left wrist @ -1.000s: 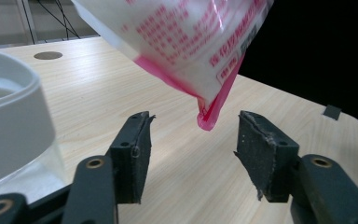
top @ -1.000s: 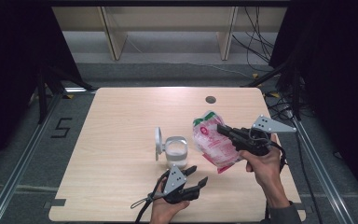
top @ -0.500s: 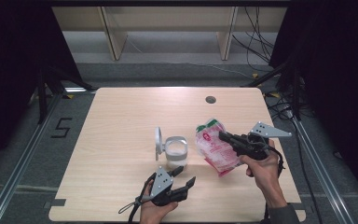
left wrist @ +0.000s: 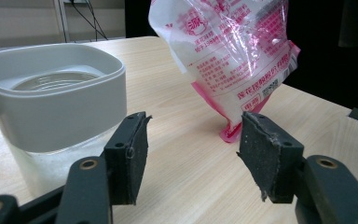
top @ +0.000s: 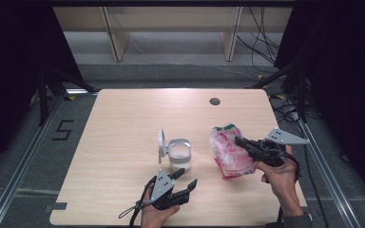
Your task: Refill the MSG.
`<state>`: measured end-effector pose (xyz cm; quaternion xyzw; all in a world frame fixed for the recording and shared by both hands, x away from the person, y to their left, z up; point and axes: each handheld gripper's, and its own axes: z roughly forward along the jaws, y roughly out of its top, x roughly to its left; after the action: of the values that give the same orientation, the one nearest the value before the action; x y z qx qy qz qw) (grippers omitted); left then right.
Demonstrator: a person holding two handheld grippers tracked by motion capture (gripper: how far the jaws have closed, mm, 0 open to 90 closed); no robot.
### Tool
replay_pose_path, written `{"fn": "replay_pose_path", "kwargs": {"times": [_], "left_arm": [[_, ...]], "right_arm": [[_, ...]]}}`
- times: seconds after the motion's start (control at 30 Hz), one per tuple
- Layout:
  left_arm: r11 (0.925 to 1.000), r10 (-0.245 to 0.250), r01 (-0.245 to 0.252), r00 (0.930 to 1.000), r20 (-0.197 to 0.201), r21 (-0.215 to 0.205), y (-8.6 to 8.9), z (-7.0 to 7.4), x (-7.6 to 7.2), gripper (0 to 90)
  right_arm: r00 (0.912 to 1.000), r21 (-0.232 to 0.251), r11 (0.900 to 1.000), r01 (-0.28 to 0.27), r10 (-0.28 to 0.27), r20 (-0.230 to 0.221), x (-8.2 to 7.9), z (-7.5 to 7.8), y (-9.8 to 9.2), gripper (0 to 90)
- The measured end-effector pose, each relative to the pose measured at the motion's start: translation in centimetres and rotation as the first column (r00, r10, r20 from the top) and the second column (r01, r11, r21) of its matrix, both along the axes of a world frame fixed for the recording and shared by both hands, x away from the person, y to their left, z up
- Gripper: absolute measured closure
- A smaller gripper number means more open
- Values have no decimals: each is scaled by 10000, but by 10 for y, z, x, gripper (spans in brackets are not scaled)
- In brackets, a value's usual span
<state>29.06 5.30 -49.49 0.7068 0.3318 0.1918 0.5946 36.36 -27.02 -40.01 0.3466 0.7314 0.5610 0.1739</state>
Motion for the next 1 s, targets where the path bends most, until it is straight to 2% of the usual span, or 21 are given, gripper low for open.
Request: {"fn": "replay_pose_path", "kwargs": {"times": [0.07,0.1,0.13,0.17,0.2,0.27,0.3,0.33,0.4,0.43,0.47,0.5,0.53,0.57,0.63,0.7,0.77,0.8,0.87,0.93,1.0], "left_arm": [[10000,47,-47,10000,-11,-56,1,0,0,415],[10000,22,-22,10000,12,-77,1,0,1,415],[9999,63,-64,10000,-66,-132,0,-1,0,415],[10000,37,-37,10000,-32,-22,1,0,-1,416],[10000,38,-38,10000,-32,-58,1,1,0,416],[10000,41,-41,10000,40,-53,1,0,1,418],[10000,5,-5,10000,0,-88,1,-1,1,418],[10000,10,-10,10000,5,-80,2,-1,1,418],[9999,90,-90,10000,-18,-65,2,0,0,419],[9999,93,-93,10000,-9,-81,2,0,1,420],[10000,92,-92,10000,-13,-26,2,0,1,420],[10000,79,-79,10000,1,-10,2,0,1,421],[10000,69,-69,10000,1,-30,2,0,1,423],[10000,48,-48,10000,6,-36,2,0,1,424],[10000,57,-57,10000,-44,18,2,0,2,424],[10000,6,-6,10000,-35,66,2,-1,2,424],[10000,15,-15,10000,32,-85,2,-1,2,424],[10000,33,-33,10000,14,-80,2,0,2,423],[9997,208,-211,9996,-208,-149,3,1,1,423],[9998,96,-94,9999,87,-167,5,1,3,424],[9999,148,-148,9999,-31,-15,6,1,3,425]], "right_arm": [[9999,-192,9998,2,0,123,1,0,-4,900],[9997,-110,9997,239,-240,-42,-1,-1,-5,900],[9999,-159,9998,134,-134,-10,0,-1,-8,900],[9998,-413,9991,84,-76,189,1,-1,-12,900],[9998,-180,9996,195,-196,-61,-1,-2,-12,900],[9999,-272,9995,156,-154,56,-1,-2,-16,900],[9992,-154,9995,287,-291,-273,-3,-2,-17,900],[9995,-356,9989,297,-295,72,-1,-3,-21,900],[9988,-156,9993,353,-358,-320,-2,-4,-24,900],[9993,-363,9987,365,-367,-46,0,-6,-27,900],[9981,-107,9985,544,-547,-287,-1,-6,-26,900],[9984,-296,9980,556,-557,-26,1,-8,-28,900],[9987,-248,9985,480,-484,-136,2,-8,-29,900],[9984,-484,9974,537,-527,219,4,-9,-31,900],[9979,-559,9964,638,-632,131,4,-9,-31,900],[9945,-688,9938,873,-829,645,7,-11,-31,900],[9939,-746,9921,1006,-968,524,6,-11,-30,900],[9911,-721,9911,1119,-1061,801,8,-13,-30,900],[9934,-735,9922,1011,-967,611,8,-14,-29,900],[9935,-811,9909,1076,-1040,472,7,-13,-30,900],[9926,-887,9897,1127,-1081,555,8,-15,-31,900]]}}
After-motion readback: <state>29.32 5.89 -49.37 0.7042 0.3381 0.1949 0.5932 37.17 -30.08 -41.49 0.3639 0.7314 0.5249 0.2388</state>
